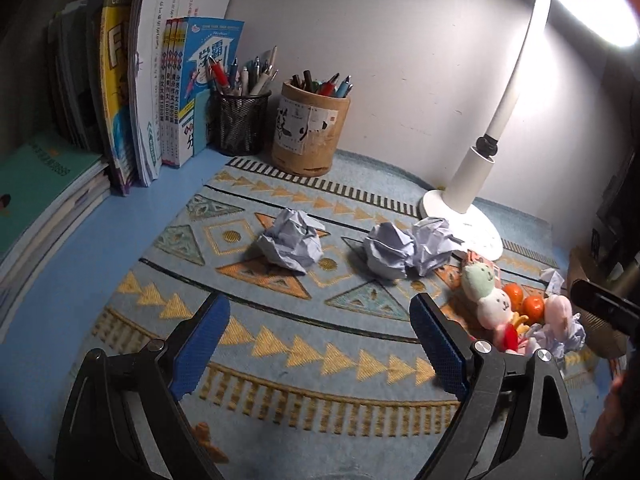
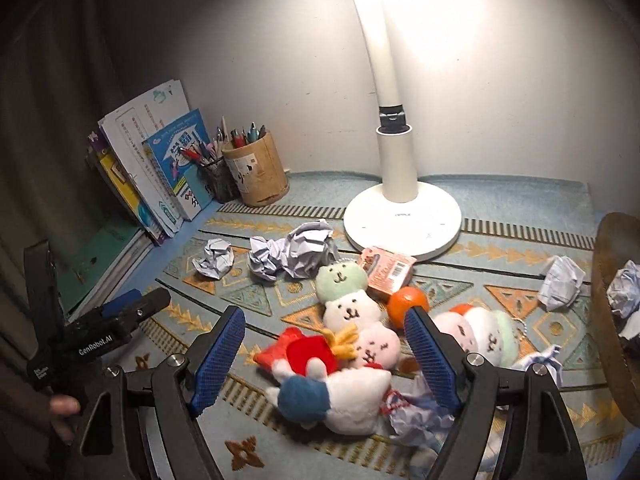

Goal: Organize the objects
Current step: 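Withdraw both grippers from the bowl toward the remaining paper balls, then grasp a paper ball with the left gripper while the right grasps written paper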

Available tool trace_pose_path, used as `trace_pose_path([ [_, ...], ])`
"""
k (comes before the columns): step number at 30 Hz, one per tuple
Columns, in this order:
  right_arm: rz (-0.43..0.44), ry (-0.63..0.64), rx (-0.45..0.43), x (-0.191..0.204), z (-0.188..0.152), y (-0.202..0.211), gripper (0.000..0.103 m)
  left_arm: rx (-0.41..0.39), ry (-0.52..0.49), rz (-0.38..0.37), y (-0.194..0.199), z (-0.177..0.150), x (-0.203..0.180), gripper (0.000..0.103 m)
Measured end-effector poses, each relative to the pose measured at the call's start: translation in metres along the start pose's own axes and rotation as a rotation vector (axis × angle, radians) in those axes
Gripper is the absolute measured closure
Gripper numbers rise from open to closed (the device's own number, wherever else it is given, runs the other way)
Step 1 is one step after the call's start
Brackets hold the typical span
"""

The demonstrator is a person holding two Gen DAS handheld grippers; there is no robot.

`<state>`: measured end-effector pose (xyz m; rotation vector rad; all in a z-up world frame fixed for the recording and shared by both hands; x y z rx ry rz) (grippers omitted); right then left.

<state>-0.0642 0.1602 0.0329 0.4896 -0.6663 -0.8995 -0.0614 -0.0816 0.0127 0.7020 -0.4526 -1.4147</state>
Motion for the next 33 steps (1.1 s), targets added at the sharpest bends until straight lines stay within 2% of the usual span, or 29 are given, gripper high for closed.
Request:
trace_pose_path([
  [3, 0.013, -0.037, 0.080, 0.005, 0.027, -0.041, 0.022, 0.029, -0.015, 0.022, -0.028, 0.014, 0.011, 0.012],
  [5, -0.005, -0.052, 0.122, 0.003, 0.039, -0.068, 0.022, 0.058, -0.007, 0.010, -0.046, 0.020, 0.014, 0.012],
  [9, 0.008, -0.106, 0.216, -0.002, 0.046, -0.114, 0.022, 0.101, 0.012, -0.008, -0.073, 0.028, 0.016, 0.012],
  [14, -0.024, -0.125, 0.273, -0.008, 0.052, -0.149, 0.023, 0.135, -0.002, -0.010, -0.092, 0.032, 0.015, 0.012],
  [15, -0.026, -0.129, 0.283, -0.008, 0.053, -0.154, 0.024, 0.140, -0.010, -0.008, -0.095, 0.032, 0.014, 0.013],
  [17, -0.033, -0.139, 0.316, -0.010, 0.051, -0.163, 0.037, 0.147, -0.016, -0.009, -0.100, 0.032, 0.012, 0.013],
  [18, -0.044, -0.143, 0.334, -0.012, 0.050, -0.168, 0.038, 0.151, -0.016, -0.010, -0.102, 0.031, 0.011, 0.013],
  [21, -0.067, -0.157, 0.358, -0.018, 0.045, -0.177, 0.047, 0.168, -0.011, -0.017, -0.111, 0.030, 0.010, 0.017],
  [23, -0.058, -0.159, 0.360, -0.019, 0.043, -0.180, 0.052, 0.186, -0.010, -0.032, -0.115, 0.027, 0.008, 0.035],
  [24, -0.056, -0.151, 0.355, -0.018, 0.043, -0.179, 0.053, 0.179, -0.017, -0.020, -0.116, 0.027, 0.007, 0.037],
  [26, -0.067, -0.124, 0.350, -0.015, 0.044, -0.177, 0.057, 0.177, -0.036, -0.019, -0.115, 0.027, 0.005, 0.049],
  [33, -0.048, -0.117, 0.281, -0.011, 0.052, -0.148, 0.057, 0.124, -0.040, -0.032, -0.083, 0.034, -0.001, 0.050],
])
Point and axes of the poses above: each gripper's, at about its wrist camera, not at the fingertips, and y roughly against the way its jaws point, x to its left, z to its top, the point moved 7 cm from there along -y, roughly the way its jaws point, and after that the axes turned 6 degrees about z, right-handed, at the moved point
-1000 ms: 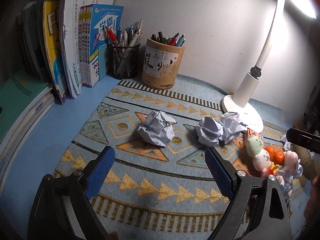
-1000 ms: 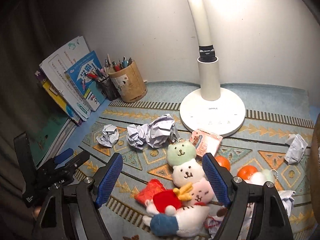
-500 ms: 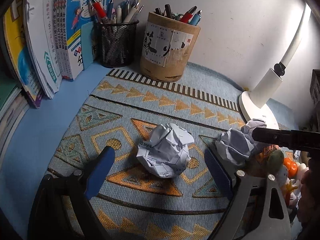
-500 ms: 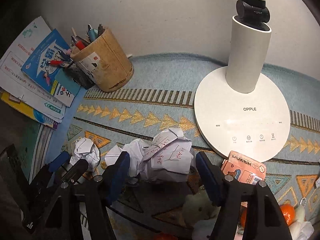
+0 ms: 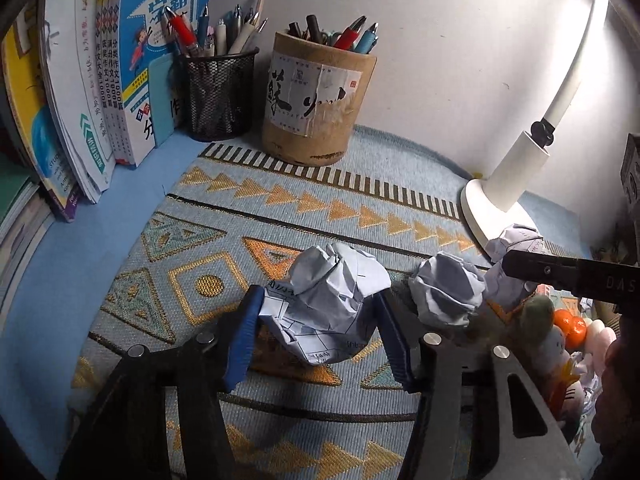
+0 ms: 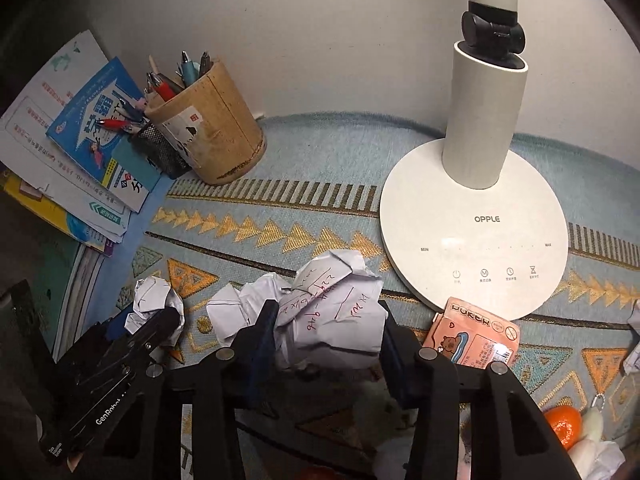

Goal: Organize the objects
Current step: 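Grasp a paper ball with the left gripper while the right grasps written paper, then lift both papers into the brown glass bowl and open both grippers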

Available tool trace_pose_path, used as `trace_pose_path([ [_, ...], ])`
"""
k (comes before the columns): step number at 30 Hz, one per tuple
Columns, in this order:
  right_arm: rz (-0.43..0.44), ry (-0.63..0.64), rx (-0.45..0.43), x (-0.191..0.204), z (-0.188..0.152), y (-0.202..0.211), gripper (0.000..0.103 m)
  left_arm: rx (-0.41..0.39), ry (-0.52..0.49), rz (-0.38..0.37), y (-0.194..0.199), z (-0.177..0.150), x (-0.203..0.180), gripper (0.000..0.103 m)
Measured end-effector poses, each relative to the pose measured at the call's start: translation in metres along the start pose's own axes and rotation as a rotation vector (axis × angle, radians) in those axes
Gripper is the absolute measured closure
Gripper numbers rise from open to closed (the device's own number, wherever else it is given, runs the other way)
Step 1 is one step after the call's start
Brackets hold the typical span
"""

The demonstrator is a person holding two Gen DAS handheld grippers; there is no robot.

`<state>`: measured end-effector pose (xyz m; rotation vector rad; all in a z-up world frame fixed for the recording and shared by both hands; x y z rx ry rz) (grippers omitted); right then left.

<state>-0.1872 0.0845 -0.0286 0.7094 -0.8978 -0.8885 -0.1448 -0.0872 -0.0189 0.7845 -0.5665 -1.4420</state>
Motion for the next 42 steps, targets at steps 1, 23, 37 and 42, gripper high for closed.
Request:
trace_pose_path([
  [1, 0.006, -0.003, -0.013, 0.000, 0.000, 0.007, 0.057, -0.013, -0.006, -0.001, 0.008, 0.001, -0.003, 0.050],
  [23, -0.118, -0.176, -0.373, -0.173, -0.066, 0.271, 0.057, -0.138, -0.235, -0.291, 0.143, -0.008, -0.297, 0.050],
  [37, -0.228, -0.343, -0.360, -0.310, -0.132, 0.299, 0.056, -0.010, -0.381, -0.423, 0.110, -0.070, -0.454, 0.050],
  [42, -0.194, -0.398, -0.322, -0.328, -0.153, 0.289, 0.052, 0.035, -0.406, -0.426, 0.095, -0.086, -0.472, 0.045],
])
Point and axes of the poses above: each gripper's, at about its wrist camera, not at the fingertips, and y roughly against the way its jaws point, x to its left, z to its top, the point moved 7 cm from there along -y, roughly the way its jaws point, and after that the axes turned 6 degrees about z, right-handed, at the moved point
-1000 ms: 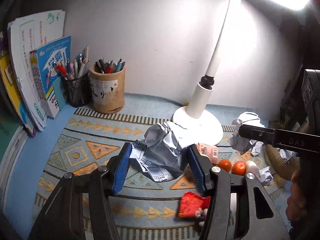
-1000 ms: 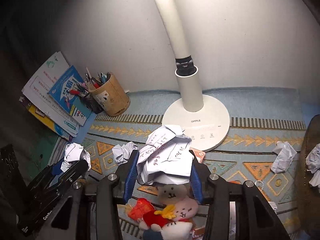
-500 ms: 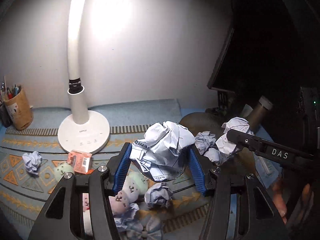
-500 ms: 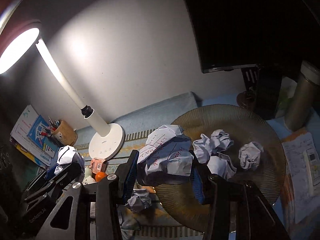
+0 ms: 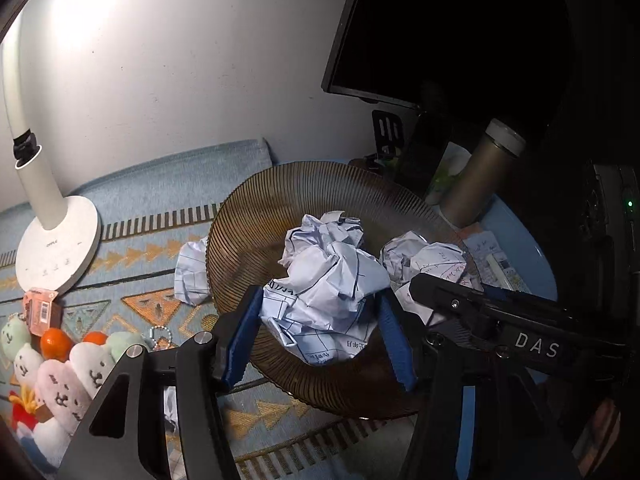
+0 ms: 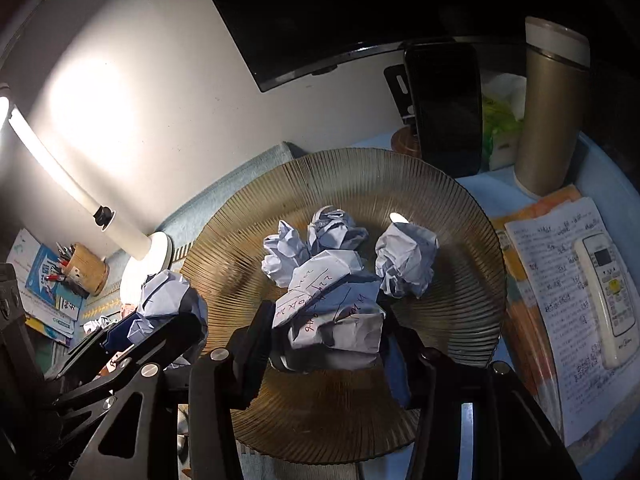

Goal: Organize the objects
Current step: 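Lift both papers into the brown glass bowl and open both grippers, then withdraw both grippers from the bowl back over the rug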

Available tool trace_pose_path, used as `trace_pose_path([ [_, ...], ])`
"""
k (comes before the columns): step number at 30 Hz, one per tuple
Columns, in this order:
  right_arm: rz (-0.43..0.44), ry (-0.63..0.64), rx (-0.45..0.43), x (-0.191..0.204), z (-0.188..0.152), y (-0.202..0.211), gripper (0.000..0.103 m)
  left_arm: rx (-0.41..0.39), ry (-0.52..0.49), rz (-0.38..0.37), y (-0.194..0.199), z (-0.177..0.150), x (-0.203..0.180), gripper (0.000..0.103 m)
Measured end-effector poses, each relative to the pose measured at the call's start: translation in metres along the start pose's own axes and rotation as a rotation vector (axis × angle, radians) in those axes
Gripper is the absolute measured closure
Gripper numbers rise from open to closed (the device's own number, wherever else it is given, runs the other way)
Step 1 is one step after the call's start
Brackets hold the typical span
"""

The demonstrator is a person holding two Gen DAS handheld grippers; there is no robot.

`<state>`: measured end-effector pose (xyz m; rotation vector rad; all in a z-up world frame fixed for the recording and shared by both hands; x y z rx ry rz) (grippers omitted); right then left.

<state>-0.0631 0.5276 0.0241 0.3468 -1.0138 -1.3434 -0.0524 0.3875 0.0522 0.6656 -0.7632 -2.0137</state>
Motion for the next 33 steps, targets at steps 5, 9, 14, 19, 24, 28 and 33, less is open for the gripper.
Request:
trace_pose_path([
  [5, -0.014, -0.025, -0.022, -0.013, 0.000, 0.006, 0.038, 0.000, 0.041, -0.005, -0.005, 0.000, 0.005, 0.022],
  [9, -0.011, -0.011, -0.038, -0.007, 0.001, 0.013, 0.038, -0.011, 0.054, -0.018, 0.005, -0.002, 0.013, 0.021],
  [14, 0.008, 0.042, -0.053, 0.023, -0.003, 0.017, 0.038, -0.071, 0.049, 0.009, 0.036, -0.010, 0.033, 0.021],
  [19, 0.043, 0.131, -0.075, 0.076, -0.012, 0.021, 0.038, -0.152, 0.072, 0.055, 0.082, -0.019, 0.067, 0.021],
  [24, 0.058, 0.208, -0.107, 0.120, -0.028, 0.014, 0.038, -0.231, 0.133, 0.110, 0.133, -0.041, 0.125, 0.003],
  [28, 0.063, 0.230, -0.114, 0.134, -0.056, -0.007, 0.037, -0.281, 0.237, 0.221, 0.165, -0.077, 0.192, 0.003],
  [33, 0.055, 0.267, -0.191, 0.138, -0.092, -0.024, 0.037, -0.286, 0.345, 0.342, 0.167, -0.131, 0.264, 0.003],
])
Point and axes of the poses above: each gripper's, at about its wrist camera, not at the fingertips, and y roughly against the way its jaws point, x to its left, z to its top, the point moved 7 cm from there along -y, roughly the way its jaws point, and after that the axes turned 6 degrees about z, right-handed, at the moved point
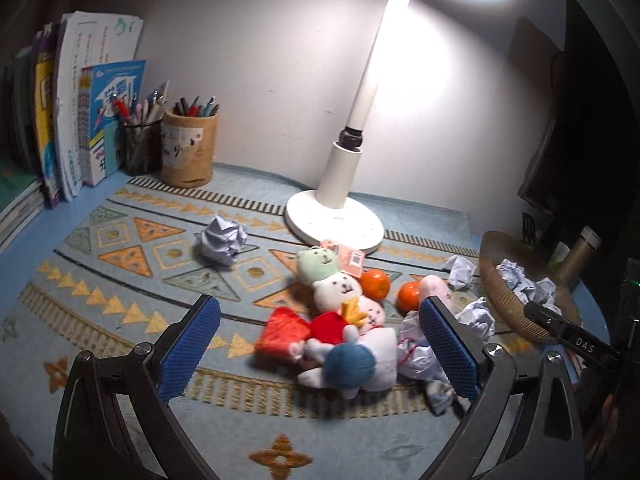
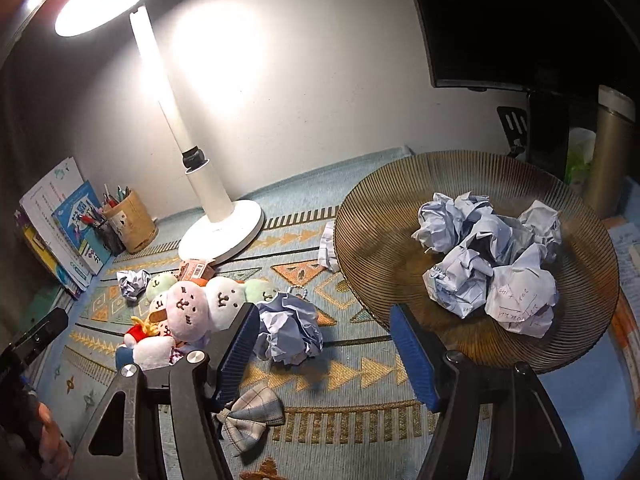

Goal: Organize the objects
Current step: 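Withdraw both grippers from the bowl back over the rug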

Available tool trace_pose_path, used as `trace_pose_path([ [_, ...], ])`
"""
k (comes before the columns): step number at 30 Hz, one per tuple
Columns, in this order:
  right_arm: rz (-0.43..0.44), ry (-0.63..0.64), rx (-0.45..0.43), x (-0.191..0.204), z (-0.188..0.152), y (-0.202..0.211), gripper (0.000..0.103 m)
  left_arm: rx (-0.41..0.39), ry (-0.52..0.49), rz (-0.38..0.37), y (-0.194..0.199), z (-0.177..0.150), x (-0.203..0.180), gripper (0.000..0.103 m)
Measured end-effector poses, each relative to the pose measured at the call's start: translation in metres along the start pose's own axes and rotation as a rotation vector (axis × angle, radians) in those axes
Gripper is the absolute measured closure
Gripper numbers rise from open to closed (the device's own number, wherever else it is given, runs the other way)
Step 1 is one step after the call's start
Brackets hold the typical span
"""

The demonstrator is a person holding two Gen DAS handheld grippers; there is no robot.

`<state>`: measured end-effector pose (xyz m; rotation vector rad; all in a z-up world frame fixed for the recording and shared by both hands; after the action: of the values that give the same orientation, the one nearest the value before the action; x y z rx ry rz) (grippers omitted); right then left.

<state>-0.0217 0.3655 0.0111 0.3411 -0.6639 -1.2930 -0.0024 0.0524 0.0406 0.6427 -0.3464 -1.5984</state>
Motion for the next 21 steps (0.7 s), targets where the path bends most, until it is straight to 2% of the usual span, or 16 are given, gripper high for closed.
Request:
trace_pose_path([
  [3, -0.022, 0.062, -0.044, 0.009, -0.009, 0.000, 0.037, 0.005, 0.015, 0.031, -0.011, -0.013, 0.023, 0.003],
  [7, -0.027, 0.163, -0.077, 0.028, -0.018, 0.003, 0.037, 0.040, 0.067, 0.008, -0.024, -0.022, 0.036, 0.003],
  [9, -0.006, 0.204, -0.095, 0.040, -0.023, 0.009, 0.037, 0.032, 0.066, 0.002, -0.023, -0.023, 0.035, 0.003],
  [12, 0.020, 0.218, -0.043, 0.051, -0.036, 0.001, 0.035, 0.071, 0.067, -0.004, -0.028, -0.028, 0.033, 0.003],
  [14, 0.051, 0.188, 0.002, 0.050, -0.045, -0.010, 0.035, 0.068, 0.065, -0.003, -0.027, -0.028, 0.034, 0.003],
  [16, 0.044, 0.170, 0.047, 0.045, -0.050, -0.019, 0.035, 0.070, 0.071, -0.013, -0.028, -0.028, 0.034, 0.003],
  [19, 0.092, 0.123, 0.073, 0.038, -0.051, -0.023, 0.035, 0.083, 0.095, -0.034, -0.030, -0.029, 0.038, 0.003],
  [21, 0.082, 0.108, 0.081, 0.034, -0.051, -0.025, 0.035, 0.088, 0.115, -0.040, -0.031, -0.029, 0.040, 0.003],
])
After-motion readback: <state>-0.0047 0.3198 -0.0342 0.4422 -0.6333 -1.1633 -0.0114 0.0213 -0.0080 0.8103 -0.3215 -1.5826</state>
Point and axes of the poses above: each gripper's, at about its wrist camera, not at the fingertips, and y roughly against the way its jaws point, x to its left, z to its top, the point moved 7 cm from there along -y, roughly the way its jaws point, and after that the axes turned 6 degrees about z, right-handed, at the moved point
